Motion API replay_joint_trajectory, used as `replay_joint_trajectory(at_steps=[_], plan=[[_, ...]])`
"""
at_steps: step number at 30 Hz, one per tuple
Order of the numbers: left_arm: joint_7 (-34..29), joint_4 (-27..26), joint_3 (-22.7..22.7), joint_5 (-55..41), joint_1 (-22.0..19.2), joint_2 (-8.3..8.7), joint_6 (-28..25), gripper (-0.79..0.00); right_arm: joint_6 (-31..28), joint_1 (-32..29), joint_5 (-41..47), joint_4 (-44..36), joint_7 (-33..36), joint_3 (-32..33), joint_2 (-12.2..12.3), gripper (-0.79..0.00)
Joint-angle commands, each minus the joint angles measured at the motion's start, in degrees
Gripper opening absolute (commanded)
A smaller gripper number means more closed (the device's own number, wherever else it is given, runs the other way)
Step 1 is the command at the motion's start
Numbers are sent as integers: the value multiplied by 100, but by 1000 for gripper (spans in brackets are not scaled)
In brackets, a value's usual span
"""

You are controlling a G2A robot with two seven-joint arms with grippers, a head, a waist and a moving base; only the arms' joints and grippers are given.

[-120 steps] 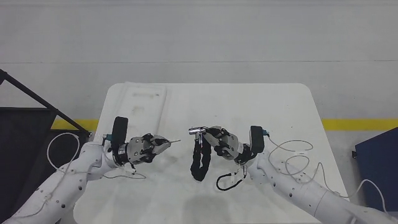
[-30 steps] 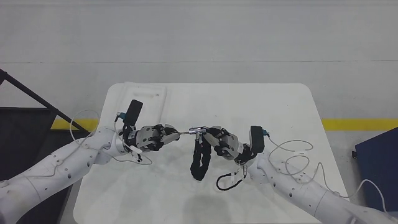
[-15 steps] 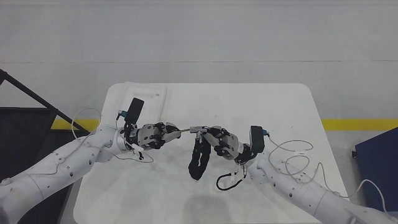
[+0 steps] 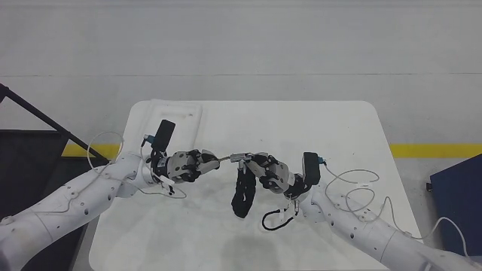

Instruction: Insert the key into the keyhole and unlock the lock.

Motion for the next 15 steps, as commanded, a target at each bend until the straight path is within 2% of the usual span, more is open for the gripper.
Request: replay_joint_trajectory(at_steps=[1,15], plan=[[0,-28,0,22,1,22,0,-785,0,0,0,0,0,0,0,-785],[0,-73,0,230,-43,99,0,-785,0,0,0,0,0,0,0,-785]])
